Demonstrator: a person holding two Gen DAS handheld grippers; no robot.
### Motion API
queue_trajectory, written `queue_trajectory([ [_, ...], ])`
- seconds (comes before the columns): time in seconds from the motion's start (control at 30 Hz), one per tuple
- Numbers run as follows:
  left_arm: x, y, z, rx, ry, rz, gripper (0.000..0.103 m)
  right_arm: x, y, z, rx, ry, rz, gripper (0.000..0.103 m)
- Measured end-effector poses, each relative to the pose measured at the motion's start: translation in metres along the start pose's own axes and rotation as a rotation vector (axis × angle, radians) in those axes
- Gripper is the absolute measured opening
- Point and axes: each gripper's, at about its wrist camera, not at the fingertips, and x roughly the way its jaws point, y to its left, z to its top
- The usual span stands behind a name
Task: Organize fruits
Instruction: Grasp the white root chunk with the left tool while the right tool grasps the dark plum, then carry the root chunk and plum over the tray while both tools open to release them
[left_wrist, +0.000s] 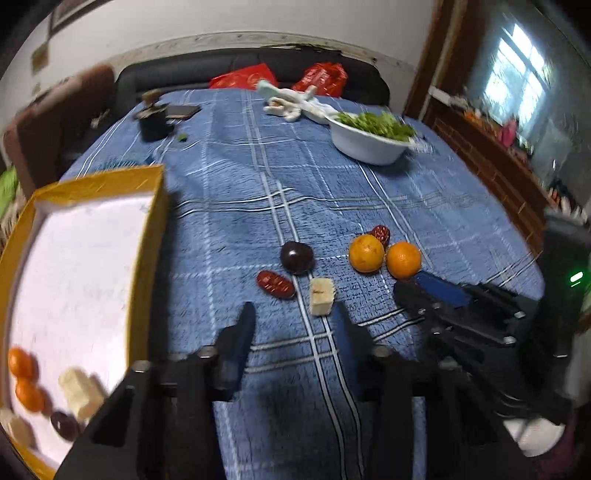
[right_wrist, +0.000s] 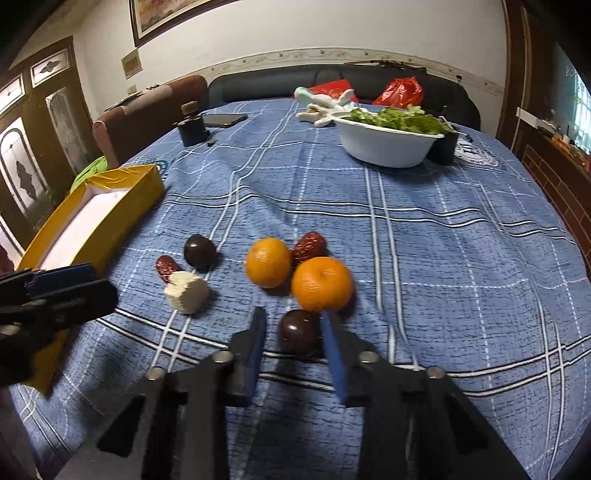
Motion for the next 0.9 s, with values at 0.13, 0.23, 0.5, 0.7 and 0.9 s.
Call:
queue_trajectory([
  [0.13, 0.021, -0.010, 0.005, 0.038, 0.008, -0.017, 0.026, -0.001, -0.006, 0.001, 0.024, 0.003, 0.024, 0.026],
  [0.23, 0.034, -0.012, 0.007, 0.048, 0.016, -0.018, 0.026, -0.002, -0.008, 0.001, 0.037, 0.002, 0.036, 0.026],
  [0.5, 0.054, -0.027, 0.002, 0.104, 0.024, 0.006, 0.014, -0.008, -0.011, 0.002, 0.081, -0.017, 0.130, 0.026],
  [0.7, 0.046, -0.016, 0.001, 0.033, 0.008, 0.003, 0.014, -0.016, -0.013, 0.003, 0.102, -0.054, 0.166, 0.026],
  [0.9, 0.016, -0.002, -0.004, -0.048, -0.028, -0.013, 0.014, -0.028, -0.021, 0.006, 0.163, -0.108, 0.326, 0.027],
])
